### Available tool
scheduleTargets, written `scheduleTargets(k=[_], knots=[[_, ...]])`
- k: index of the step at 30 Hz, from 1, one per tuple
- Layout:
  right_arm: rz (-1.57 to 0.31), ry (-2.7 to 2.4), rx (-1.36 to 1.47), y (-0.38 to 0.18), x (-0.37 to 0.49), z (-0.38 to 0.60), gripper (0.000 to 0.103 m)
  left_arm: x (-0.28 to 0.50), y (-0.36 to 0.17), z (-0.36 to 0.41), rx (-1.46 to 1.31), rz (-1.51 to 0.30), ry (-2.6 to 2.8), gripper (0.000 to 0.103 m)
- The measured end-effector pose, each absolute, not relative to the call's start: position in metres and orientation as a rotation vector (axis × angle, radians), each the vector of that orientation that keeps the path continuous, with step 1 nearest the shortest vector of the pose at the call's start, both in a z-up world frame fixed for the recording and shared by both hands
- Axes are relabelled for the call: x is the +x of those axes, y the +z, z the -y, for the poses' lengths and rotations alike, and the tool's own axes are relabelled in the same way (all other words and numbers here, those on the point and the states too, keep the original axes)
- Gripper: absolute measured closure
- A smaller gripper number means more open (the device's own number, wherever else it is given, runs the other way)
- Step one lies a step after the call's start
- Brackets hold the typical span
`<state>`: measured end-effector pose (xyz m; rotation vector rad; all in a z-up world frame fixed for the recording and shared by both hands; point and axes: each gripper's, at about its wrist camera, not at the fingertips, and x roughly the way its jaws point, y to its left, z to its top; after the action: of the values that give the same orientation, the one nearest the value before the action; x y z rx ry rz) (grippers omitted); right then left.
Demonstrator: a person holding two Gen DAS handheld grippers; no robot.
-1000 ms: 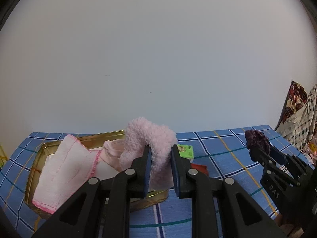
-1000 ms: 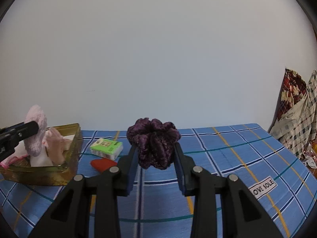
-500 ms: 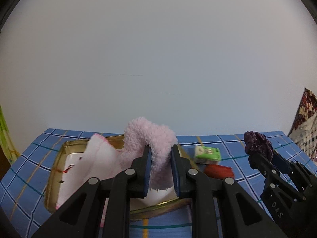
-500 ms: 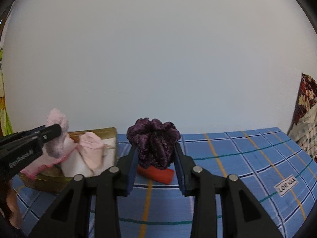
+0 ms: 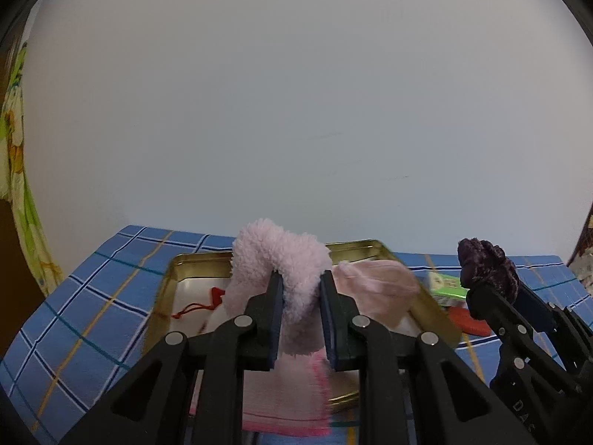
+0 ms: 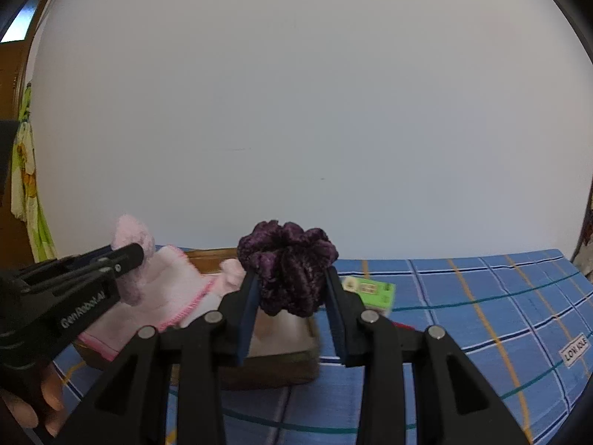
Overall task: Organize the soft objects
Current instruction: 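Carry the plush toy with the left tool while the right tool carries the scrunchie over the tray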
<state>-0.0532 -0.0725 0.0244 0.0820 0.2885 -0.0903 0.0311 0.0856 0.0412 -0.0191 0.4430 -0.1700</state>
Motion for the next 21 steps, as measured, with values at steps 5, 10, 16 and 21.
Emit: scheduleTargets(k=[5, 10, 16, 21], knots=[[-0.285, -0.059, 0.094, 0.027, -0.041, 0.056, 0.068, 0.037, 0.039, -0.100, -0.023, -0.465, -0.112, 0.082], [-0.293, -0.024, 0.116, 0.027, -0.032, 0.045, 0.069, 0.041, 0.035, -0.109, -0.011, -0.489, -0.050, 0.082], [-0.325, 0.010, 0.117, 0.021, -0.006, 0.033, 0.069, 0.050, 0.028, -0.109, 0.005, -0.546, 0.005, 0.082], [-0.383, 0.015, 0.106, 0.008, 0.007, 0.032, 0.069, 0.053, 0.020, -0.102, 0.051, -0.586, 0.059, 0.082]])
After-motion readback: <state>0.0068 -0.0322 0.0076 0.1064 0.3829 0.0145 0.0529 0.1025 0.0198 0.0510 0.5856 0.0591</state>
